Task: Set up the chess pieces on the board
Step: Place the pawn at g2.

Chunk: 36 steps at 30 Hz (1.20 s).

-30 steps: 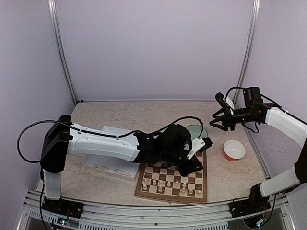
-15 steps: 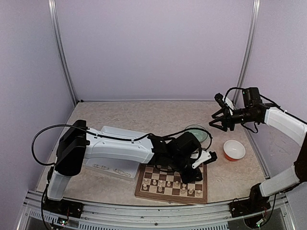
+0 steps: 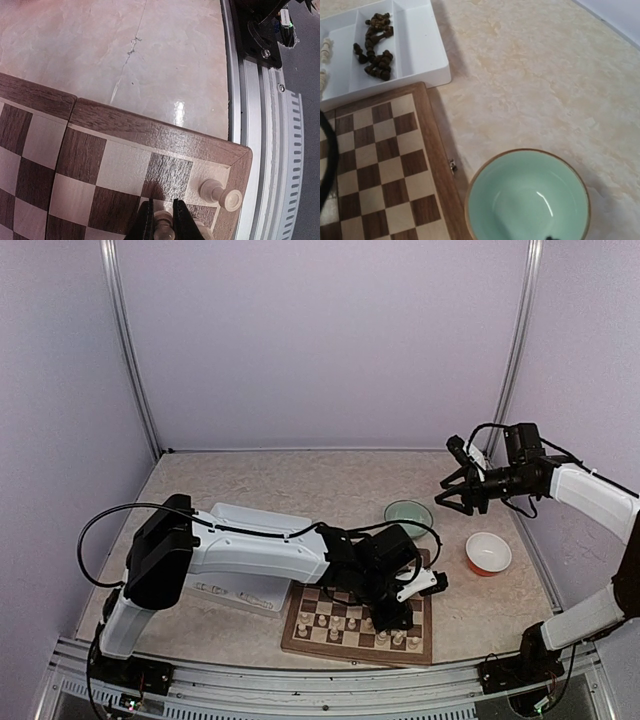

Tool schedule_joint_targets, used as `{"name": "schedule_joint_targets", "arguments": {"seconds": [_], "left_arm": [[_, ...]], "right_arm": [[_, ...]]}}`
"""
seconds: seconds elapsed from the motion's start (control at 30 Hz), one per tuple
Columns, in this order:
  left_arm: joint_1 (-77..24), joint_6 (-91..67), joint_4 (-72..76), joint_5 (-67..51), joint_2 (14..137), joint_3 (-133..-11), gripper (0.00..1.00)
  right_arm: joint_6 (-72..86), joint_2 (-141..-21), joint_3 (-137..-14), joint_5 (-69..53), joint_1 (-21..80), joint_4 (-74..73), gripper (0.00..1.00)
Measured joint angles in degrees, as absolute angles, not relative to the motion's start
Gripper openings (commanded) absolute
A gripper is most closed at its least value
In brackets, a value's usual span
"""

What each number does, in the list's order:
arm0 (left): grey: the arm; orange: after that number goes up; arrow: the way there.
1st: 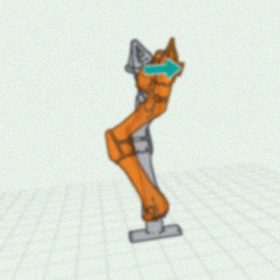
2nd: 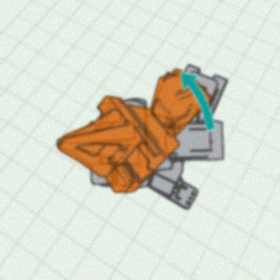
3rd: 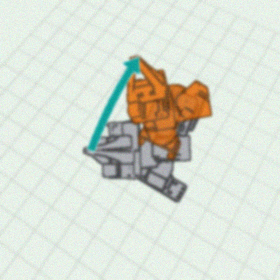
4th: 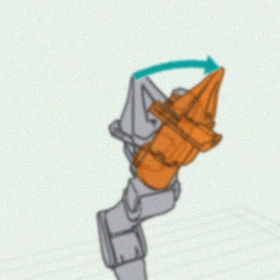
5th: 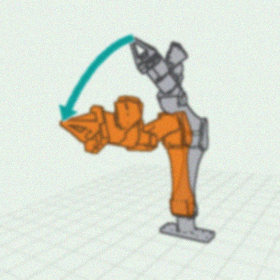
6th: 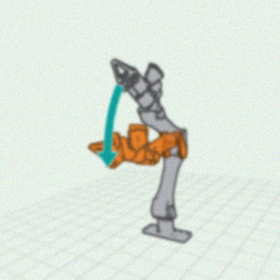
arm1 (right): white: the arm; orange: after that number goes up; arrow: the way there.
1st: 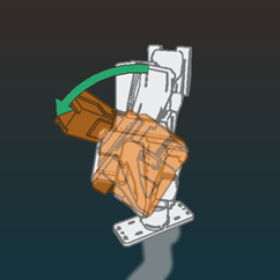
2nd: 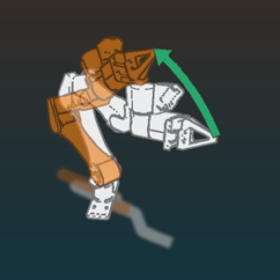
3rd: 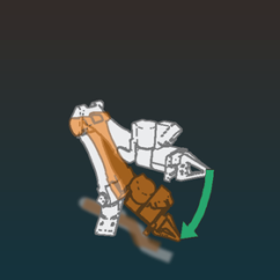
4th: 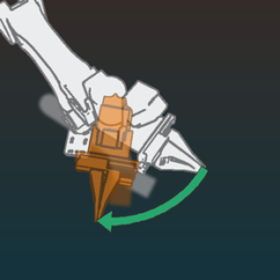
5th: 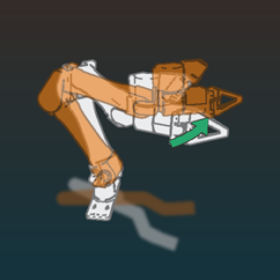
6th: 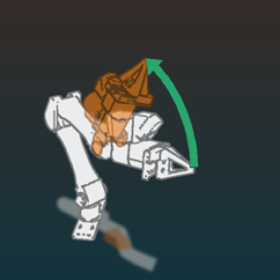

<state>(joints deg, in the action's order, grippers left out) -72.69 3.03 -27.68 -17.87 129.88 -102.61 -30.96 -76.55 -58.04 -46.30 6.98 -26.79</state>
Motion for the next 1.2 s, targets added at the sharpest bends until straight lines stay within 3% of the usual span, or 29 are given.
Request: {"name": "schedule_joint_targets", "arguments": {"seconds": [0.13, 0.37, 0.9, 1.2], "left_arm": [[-72.7, 3.1, -28.9, -18.0, 130.5, -102.7, 0.14], [-72.7, 3.1, -29.2, -17.7, 130.7, -103.2, 0.26], [-72.6, 3.2, -27.9, -16.1, 130.1, -102.3, 0.34], [-68.0, 1.5, -24.4, -16.0, 115.2, -94.1, 0.4]], "right_arm": [[-31.2, -76.9, -58.1, -46.4, 7.0, -27.0, 0.55], [-31.5, -77.0, -58.1, -46.8, 7.0, -27.1, 0.55], [-31.7, -77.3, -58.1, -47.9, 7.0, -27.7, 0.55], [-31.9, -78.0, -58.1, -48.6, 7.0, -28.3, 0.56]]}}
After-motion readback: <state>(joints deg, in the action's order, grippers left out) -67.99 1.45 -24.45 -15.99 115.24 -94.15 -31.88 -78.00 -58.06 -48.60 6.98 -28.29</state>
